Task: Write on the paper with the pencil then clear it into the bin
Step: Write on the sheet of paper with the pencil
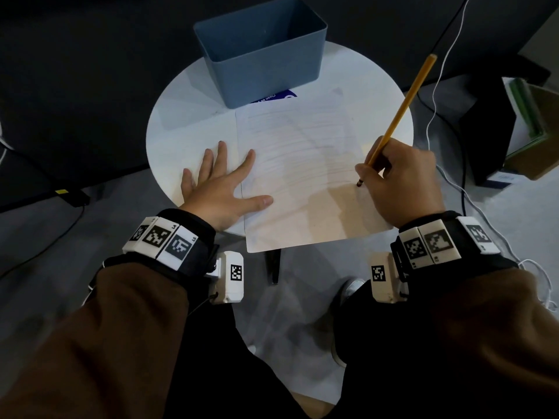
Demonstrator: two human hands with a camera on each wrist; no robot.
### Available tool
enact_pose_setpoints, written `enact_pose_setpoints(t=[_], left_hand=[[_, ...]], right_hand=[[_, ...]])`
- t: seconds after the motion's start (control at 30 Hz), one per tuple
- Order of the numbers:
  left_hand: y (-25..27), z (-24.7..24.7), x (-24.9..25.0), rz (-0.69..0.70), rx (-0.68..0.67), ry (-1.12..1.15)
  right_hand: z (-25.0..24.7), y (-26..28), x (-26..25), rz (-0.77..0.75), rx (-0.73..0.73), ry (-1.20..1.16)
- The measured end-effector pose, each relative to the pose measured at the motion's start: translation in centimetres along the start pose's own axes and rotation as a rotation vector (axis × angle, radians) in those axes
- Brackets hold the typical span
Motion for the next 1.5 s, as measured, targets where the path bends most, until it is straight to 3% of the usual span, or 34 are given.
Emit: enact_pose_setpoints(t=[0.43,0.6,0.73,0.97,1.5], left_hand=[[0.0,0.0,0.0,0.000,-0.011,-0.010],[0.0,-0.1,0.0,0.004,-0.007,0.002],[0.1,-0.1,0.0,0.005,-0.005,0.003],[0.1,0.0,0.1,0.002,-0.004,-0.001],[-0.1,0.0,-0.1,-0.016,0.016,-0.016]], right_hand=[[-0.6,-0.3,0.4,0.002,0.023,-0.005],[-0.3,0.8,-1.7,-0.094,-0.064,-0.092],[-0.1,0.8,-1.1,-0.105,-0.090,-0.018],[0.7,1.4,-2.0,-0.138,-0.146,-0.086],[-0.3,1.1,-1.8,-0.124,-0.098,-0.157]])
Point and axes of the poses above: each hand's wrist, its own y-axis away from the middle knuckle, its own z-axis out of the palm, x = y × z, the point moved 9 cm from there along -y, towards the middle knuckle, and after that the axes turned 5 degrees about -y, right-handed, at the moved point
